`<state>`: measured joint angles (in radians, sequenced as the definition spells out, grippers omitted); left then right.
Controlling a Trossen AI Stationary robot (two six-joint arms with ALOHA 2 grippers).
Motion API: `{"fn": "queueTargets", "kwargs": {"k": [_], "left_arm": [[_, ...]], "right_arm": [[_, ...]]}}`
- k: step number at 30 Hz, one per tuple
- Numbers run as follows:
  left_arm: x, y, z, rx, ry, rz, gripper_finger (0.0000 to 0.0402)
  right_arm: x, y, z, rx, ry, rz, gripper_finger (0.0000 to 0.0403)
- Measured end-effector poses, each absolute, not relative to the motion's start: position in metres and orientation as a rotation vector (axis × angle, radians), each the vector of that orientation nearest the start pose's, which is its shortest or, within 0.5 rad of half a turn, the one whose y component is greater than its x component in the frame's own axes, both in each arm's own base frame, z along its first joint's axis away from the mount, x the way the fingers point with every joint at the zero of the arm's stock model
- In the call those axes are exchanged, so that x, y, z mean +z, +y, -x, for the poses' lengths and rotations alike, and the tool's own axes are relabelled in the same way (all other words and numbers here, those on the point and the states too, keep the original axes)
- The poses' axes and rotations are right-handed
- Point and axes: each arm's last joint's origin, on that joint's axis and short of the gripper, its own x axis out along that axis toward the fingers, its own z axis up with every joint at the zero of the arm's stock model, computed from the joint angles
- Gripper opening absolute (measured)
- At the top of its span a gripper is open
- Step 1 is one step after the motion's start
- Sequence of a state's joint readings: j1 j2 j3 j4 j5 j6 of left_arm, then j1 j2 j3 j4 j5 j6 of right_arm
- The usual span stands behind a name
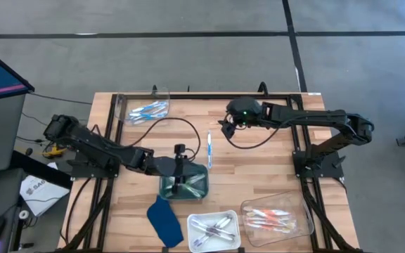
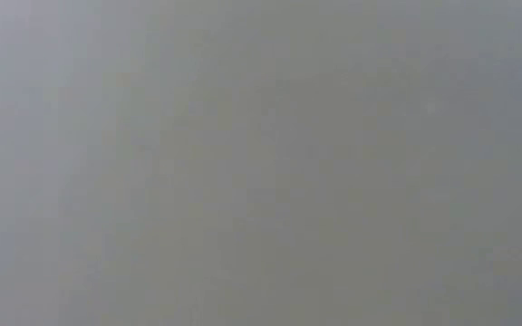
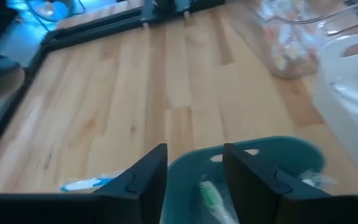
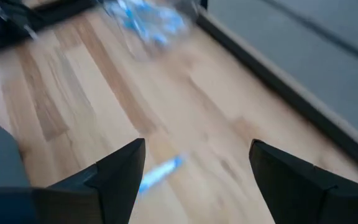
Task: Pick & Place Toothbrushes
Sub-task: Put the blue toothbrush into the top transparent bin
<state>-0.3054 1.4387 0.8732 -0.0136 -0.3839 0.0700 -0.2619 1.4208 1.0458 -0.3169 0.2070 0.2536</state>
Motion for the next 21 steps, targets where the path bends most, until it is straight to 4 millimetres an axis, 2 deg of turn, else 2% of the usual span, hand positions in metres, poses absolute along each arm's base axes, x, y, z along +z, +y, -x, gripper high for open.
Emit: {"fn": "queueTargets", "kwargs": {"k": [5, 9, 14, 17, 18, 21], "left_arm": [[0.220, -0.078, -0.288, 0.101, 0.533, -0.278, 0.0139], [0.221, -0.077, -0.282, 0.112, 0.538, -0.372, 0.0132], [0.250, -0.065, -0.269, 0.224, 0.441, -0.450, 0.0124], [0.271, -0.056, -0.262, 0.265, 0.343, -0.440, 0.0120], [0.277, -0.054, -0.260, 0.270, 0.310, -0.429, 0.0119], [0.287, -0.048, -0.254, 0.225, 0.225, -0.406, 0.0116]], "right_arm": [[0.256, -0.082, -0.284, -0.557, 0.784, -0.305, 0.0264], [0.248, -0.076, -0.288, -0.475, 0.854, -0.314, 0.0208], [0.225, -0.072, -0.305, -0.424, 0.909, -0.321, 0.0090], [0.210, -0.080, -0.313, -0.414, 1.021, -0.311, 0.0019], [0.209, -0.083, -0.316, -0.420, 1.031, -0.312, 0.0011], [0.205, -0.096, -0.323, -0.471, 1.055, -0.365, 0.0019]]}}
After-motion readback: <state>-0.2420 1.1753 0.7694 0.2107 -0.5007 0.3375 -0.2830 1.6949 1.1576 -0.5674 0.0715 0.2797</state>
